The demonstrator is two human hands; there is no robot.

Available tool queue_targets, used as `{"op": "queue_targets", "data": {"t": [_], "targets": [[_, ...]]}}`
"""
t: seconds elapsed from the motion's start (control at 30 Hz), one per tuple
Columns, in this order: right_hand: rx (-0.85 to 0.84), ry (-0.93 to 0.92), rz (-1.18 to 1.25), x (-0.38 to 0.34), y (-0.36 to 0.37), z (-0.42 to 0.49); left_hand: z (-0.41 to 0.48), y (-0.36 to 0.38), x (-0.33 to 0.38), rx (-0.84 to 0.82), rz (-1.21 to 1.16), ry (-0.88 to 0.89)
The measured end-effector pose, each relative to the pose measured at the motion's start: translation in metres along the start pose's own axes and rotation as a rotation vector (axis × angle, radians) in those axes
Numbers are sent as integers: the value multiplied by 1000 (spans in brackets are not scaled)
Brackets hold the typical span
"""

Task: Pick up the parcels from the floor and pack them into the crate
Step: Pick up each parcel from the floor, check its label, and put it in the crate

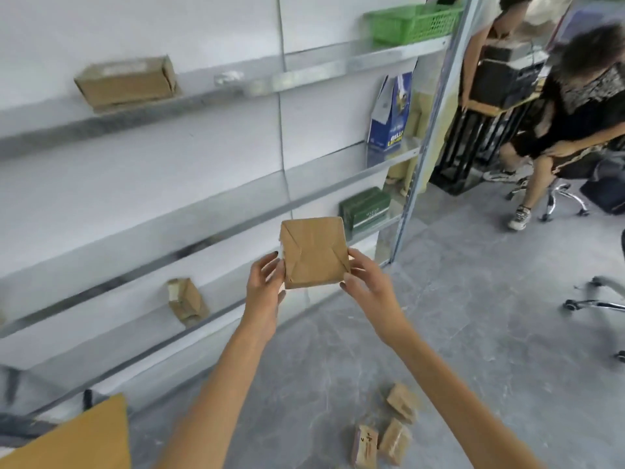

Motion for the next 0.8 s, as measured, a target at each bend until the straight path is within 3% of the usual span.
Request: {"op": "queue_targets", "data": {"t": [0.2,0.4,0.5,0.63,0.73,0.8], "targets": [[-51,-95,111,-98,-12,-8,-15,31,94,-348,-67,0],[-102,-121,-69,-136,-2,-25,-43,50,148,-351,104,325],[-178,-43,160,-140,-6,-24,-55,52,158,-464,203,373],[-553,82,586,-137,-2,-32,-48,35,157,-363,158,238],[-701,192,736,-130,14,-40,-54,40,154,-539,59,175],[-698,252,756,-121,24,-40,-60,42,155,-609,-11,196]]}}
Point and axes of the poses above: each hand's wrist, its own z-axis towards the middle knuckle, its own y-axis out of the palm, x = y × z, the point moved 5 cm from there along z, towards the middle knuckle, and after that the axes turned 9 degrees about y, right-handed, at the moved point
